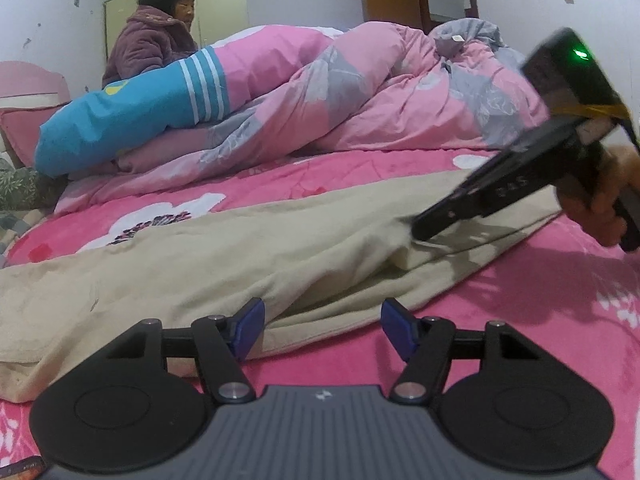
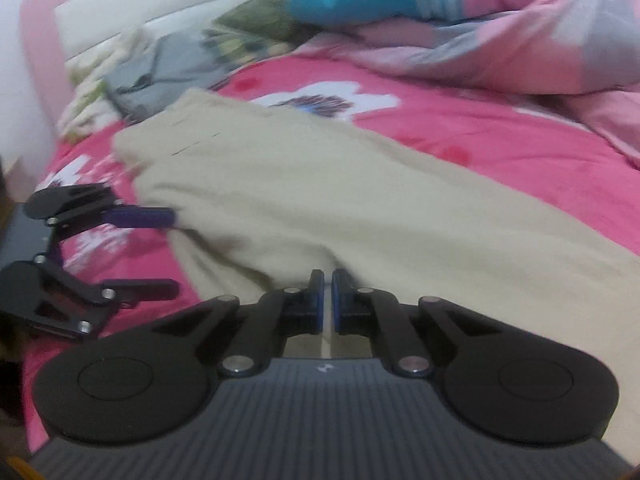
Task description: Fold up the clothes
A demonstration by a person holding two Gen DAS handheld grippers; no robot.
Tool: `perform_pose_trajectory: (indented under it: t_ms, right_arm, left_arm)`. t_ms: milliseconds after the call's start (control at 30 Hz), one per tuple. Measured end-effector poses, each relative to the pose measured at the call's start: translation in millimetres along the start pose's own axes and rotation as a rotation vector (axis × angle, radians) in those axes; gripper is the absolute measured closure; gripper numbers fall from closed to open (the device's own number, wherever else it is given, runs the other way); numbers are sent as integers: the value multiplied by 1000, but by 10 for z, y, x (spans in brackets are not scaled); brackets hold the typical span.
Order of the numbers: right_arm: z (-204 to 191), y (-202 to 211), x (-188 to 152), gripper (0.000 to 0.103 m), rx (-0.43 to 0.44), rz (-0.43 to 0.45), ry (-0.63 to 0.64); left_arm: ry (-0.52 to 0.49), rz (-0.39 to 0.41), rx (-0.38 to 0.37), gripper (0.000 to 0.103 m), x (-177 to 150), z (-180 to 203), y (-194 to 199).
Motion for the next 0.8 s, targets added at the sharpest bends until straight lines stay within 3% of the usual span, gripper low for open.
perform_pose_trajectory:
  t_ms: [100, 167, 533, 700, 800]
  right_arm:
    - [-99, 182, -33, 98, -48, 68, 19]
    - [-270, 259, -23, 96, -89, 84, 109]
    - [-972, -176, 7, 76, -216, -27, 630]
    - [-918, -339, 20, 79, -240, -45, 653]
    - [-834, -352, 54, 93, -244, -33, 596]
  left_arm:
    - [35, 2, 7, 37, 51, -35, -42]
    - [60, 0, 7, 37, 74, -64, -66]
    - [174, -3, 12, 41, 162, -232, -210]
    - [235, -24, 2, 42, 172, -330, -293]
    - [266, -26, -10, 42, 175, -377, -313]
Point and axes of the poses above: each gripper's, at about its wrist camera, not at the fingertips, and y roughly against the way its jaws point, z to its right, x to its top, the point moved 1 cm from there along -y, roughly the way its jaws point, and after that the axes turned 14 degrees about y, right-handed, at the moved point
